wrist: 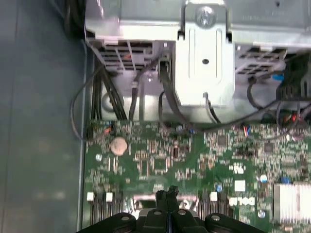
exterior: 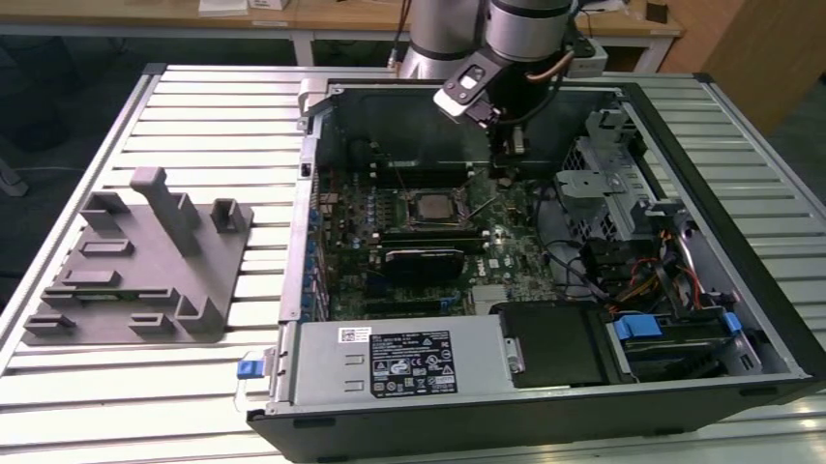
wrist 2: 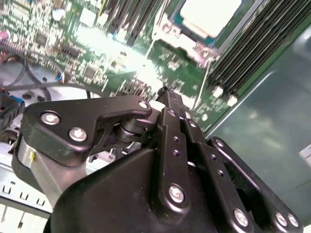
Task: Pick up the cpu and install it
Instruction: 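Close the cpu cover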
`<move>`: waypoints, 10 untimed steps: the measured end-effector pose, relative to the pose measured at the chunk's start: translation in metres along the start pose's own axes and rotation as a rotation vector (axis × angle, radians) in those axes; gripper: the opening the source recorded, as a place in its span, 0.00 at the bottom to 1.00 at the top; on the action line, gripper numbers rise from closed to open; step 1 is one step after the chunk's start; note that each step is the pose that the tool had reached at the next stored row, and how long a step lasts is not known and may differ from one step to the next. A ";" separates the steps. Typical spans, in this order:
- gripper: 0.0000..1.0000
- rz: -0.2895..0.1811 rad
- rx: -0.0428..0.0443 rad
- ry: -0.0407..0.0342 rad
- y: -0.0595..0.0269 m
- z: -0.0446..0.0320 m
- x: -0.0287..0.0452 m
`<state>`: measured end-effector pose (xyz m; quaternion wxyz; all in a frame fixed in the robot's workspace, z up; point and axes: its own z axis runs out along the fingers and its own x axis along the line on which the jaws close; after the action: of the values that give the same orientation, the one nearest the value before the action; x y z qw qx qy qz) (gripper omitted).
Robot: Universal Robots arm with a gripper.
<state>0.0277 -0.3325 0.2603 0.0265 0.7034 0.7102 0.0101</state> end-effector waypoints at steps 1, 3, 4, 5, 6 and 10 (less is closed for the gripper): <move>0.11 0.000 0.0000 -0.0001 0.0031 0.0001 0.0000; 0.11 0.000 0.0000 -0.0002 0.0088 0.0004 -0.0001; 0.11 0.000 0.0000 0.0000 0.0115 0.0006 0.0000; 0.11 0.000 0.0000 0.0000 0.0132 0.0007 0.0000; 0.11 0.000 0.0000 -0.0001 0.0142 0.0007 0.0000; 0.11 0.000 0.0000 0.0000 0.0179 0.0031 0.0000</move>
<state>0.0458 -0.3324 0.2581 0.0265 0.7036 0.7101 0.0101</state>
